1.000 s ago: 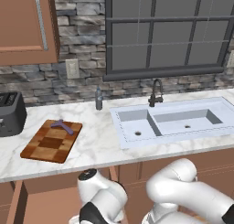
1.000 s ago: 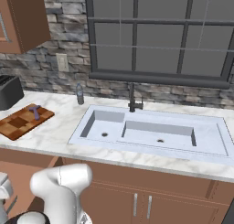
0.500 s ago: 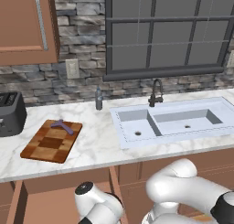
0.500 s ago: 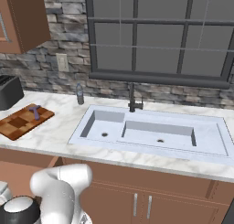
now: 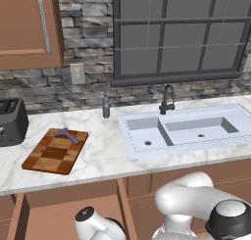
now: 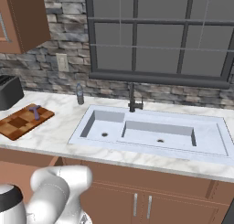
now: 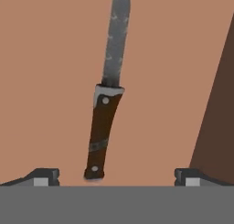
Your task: Open the drawer on the left and place the cutting tools on the cutting board.
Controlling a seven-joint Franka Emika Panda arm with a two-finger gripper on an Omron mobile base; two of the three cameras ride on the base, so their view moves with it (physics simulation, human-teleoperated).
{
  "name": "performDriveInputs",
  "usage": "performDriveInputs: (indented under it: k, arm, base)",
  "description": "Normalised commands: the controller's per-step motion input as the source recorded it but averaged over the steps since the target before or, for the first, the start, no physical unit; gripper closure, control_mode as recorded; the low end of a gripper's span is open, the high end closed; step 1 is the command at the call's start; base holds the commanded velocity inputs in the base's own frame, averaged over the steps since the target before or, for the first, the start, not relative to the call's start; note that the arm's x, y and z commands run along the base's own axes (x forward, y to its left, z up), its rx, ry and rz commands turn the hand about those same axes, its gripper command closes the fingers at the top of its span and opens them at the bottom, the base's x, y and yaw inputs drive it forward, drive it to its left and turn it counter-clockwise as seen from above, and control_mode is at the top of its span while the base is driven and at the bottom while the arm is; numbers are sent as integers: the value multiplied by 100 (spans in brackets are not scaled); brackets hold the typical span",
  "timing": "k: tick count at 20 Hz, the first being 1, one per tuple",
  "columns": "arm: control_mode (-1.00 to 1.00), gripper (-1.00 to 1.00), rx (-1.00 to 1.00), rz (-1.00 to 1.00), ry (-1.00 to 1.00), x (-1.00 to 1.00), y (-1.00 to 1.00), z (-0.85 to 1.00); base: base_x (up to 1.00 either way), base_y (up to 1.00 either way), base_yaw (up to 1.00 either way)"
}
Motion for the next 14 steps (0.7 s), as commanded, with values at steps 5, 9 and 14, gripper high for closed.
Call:
performDriveInputs:
  k: [5, 9, 14]
  arm:
    - [-100, -100, 0, -1, 0, 6, 4, -26]
    - [-100, -100, 0, -1, 0, 15, 1, -26]
    - [-100, -100, 0, -1, 0, 15, 0, -24]
  base:
    - [0, 0, 0]
    - [0, 0, 0]
    - [0, 0, 0]
